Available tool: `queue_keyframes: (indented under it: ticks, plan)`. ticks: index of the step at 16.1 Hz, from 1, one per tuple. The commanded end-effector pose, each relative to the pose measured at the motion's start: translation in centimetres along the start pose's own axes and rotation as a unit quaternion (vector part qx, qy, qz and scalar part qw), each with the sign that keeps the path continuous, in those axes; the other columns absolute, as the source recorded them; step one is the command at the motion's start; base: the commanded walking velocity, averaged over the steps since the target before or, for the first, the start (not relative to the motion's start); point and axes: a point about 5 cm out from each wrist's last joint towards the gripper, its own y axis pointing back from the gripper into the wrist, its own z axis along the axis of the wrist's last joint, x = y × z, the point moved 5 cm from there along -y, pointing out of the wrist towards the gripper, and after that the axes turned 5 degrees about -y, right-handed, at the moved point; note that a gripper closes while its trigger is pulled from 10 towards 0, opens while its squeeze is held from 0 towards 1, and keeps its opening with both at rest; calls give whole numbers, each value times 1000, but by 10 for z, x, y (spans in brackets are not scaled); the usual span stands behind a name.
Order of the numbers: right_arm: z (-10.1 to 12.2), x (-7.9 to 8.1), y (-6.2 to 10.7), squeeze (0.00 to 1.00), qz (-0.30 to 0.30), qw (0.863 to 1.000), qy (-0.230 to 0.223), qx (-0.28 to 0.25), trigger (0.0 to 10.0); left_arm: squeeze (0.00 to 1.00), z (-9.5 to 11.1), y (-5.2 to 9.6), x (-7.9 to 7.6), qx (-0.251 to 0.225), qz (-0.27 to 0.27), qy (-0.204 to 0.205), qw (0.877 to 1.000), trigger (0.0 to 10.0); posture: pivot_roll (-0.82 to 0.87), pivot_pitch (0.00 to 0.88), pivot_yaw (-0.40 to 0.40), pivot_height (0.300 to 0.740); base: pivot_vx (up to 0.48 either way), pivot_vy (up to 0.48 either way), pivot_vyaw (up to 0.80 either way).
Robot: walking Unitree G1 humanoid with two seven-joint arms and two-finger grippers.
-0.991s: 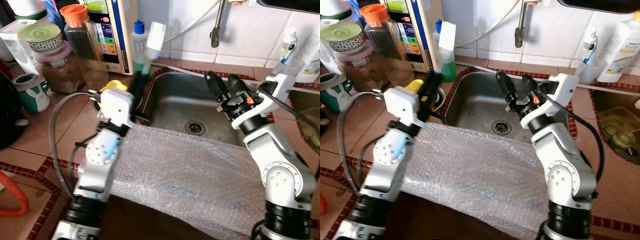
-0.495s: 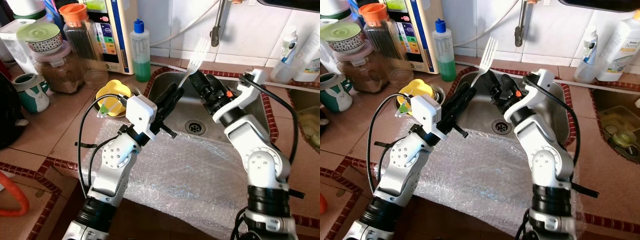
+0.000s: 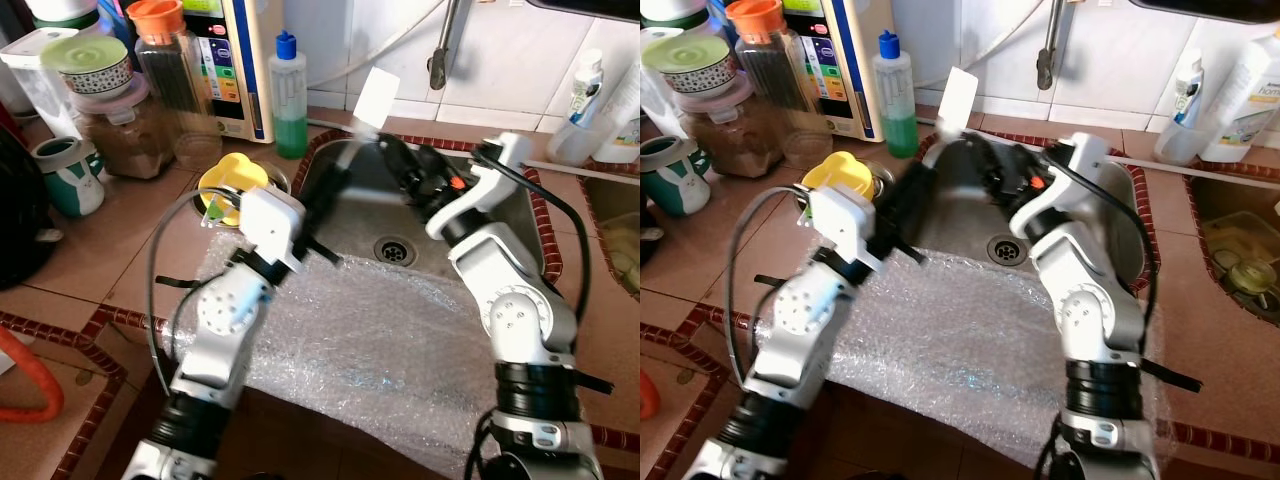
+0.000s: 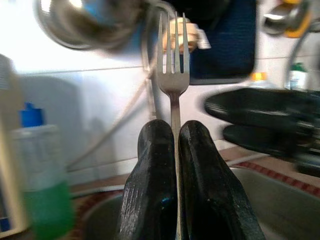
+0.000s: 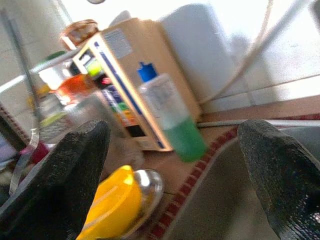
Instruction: Kitchen organization
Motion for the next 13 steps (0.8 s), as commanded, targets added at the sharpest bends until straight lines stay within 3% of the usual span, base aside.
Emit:
queue_keyframes:
  ticks: [1,3,6,9,13]
  plan:
    - [5,2,5,0,0,1000,15,-7,10000,0,0,-1,5,2,5,-11,1000,0,-16,93,12,740,0,0,0]
    - [3,16,14,0,37,999,20,2,10000,0,-5,-1,6,11,11,-14,1000,0,-30,97,17,740,0,0,0]
    - [-2,34,17,0,90,996,-3,14,10000,0,-12,-3,-11,21,-28,-1,999,0,-43,102,24,740,0,0,0]
    - [-4,48,19,0,126,992,-15,24,10000,0,-14,-3,-18,24,-41,5,999,0,-44,106,24,740,0,0,0]
    - [-6,49,15,0,128,991,-16,28,10000,0,-11,-4,-19,17,-41,10,999,0,-42,109,25,740,0,0,0]
